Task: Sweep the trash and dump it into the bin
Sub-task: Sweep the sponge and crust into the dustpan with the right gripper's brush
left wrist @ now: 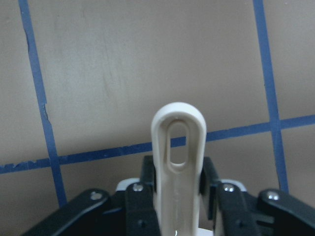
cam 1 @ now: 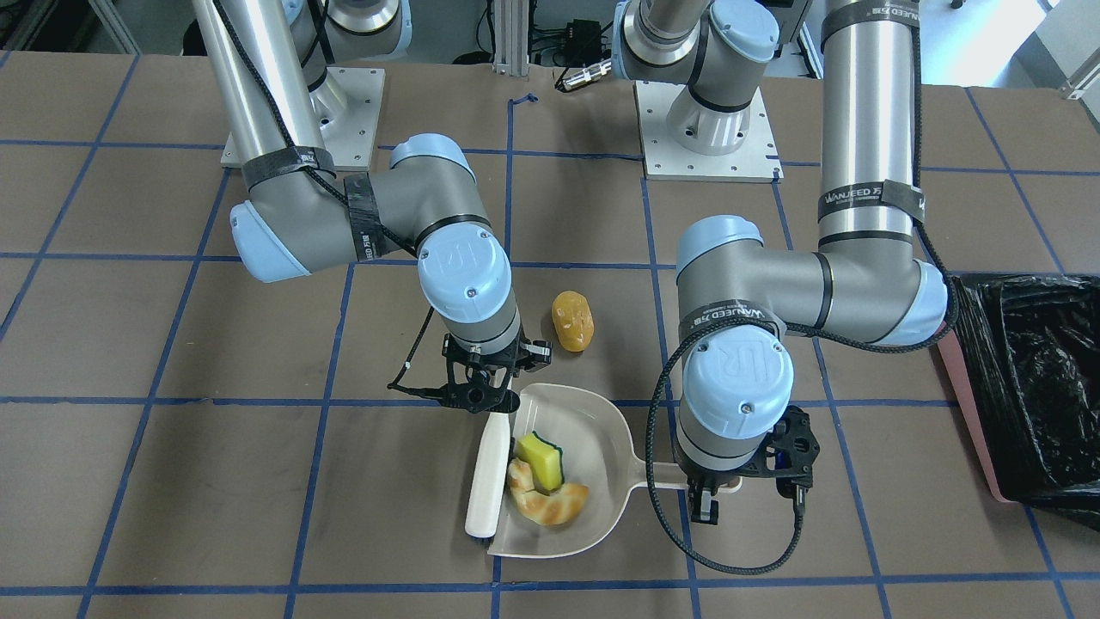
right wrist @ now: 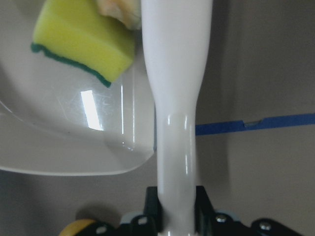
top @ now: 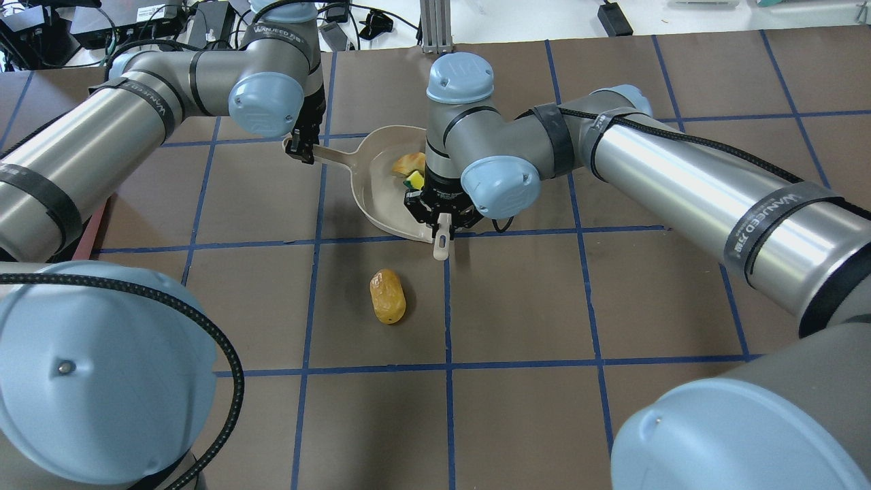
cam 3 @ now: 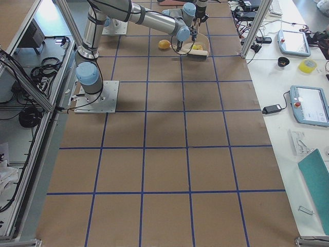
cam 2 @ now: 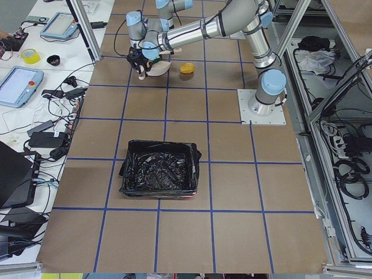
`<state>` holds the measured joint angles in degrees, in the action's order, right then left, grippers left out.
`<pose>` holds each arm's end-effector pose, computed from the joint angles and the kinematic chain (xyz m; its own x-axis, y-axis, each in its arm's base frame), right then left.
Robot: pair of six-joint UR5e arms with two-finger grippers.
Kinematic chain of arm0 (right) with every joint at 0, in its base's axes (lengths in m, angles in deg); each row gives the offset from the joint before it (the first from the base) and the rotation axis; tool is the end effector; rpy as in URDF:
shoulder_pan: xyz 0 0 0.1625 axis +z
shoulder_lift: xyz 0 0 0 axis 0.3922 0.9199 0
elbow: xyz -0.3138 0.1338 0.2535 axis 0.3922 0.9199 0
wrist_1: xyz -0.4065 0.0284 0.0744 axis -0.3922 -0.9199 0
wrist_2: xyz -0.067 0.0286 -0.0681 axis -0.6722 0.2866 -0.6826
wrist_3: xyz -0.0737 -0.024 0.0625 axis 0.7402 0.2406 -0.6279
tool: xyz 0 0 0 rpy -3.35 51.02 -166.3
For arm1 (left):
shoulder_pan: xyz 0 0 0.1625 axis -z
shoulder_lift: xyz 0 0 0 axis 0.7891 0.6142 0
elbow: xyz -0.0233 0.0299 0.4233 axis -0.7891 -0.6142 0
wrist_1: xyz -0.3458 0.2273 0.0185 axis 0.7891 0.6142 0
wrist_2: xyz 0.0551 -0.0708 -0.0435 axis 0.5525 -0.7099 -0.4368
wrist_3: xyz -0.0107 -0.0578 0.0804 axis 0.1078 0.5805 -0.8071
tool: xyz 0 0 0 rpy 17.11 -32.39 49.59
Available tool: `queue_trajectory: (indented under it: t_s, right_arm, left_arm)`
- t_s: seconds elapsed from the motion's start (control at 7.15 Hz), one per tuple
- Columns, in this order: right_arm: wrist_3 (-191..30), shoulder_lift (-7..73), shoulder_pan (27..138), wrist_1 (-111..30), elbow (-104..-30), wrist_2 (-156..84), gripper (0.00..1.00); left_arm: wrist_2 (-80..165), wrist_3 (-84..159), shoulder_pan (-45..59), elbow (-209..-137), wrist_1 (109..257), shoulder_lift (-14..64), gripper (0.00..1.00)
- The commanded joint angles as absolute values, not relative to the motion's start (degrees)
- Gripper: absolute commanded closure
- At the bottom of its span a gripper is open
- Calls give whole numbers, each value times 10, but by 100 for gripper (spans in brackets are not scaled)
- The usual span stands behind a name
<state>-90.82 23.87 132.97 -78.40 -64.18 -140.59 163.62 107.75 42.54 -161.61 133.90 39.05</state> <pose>0.3576 -0.5533 0.2332 -0.9865 0.1337 -0.0946 0.1192 0.9823 0.1446 -0.1723 -0.6845 0.2607 -0.1676 -0.9856 -0.0232 -0.9710 0.1691 -0.1693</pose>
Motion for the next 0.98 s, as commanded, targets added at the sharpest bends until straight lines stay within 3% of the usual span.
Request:
queue_trajectory:
  t_s: [0.0, 0.84]
  right_arm:
    - [-912, 238, 1336, -782, -630, -1401, 96]
    - [-897, 258, 1333, -729, -585, -1455, 96]
  left_arm:
    - [1599, 1068, 421, -1618, 1334, 383, 100]
    - [1513, 1054, 392, -1644, 1335, 391, 100]
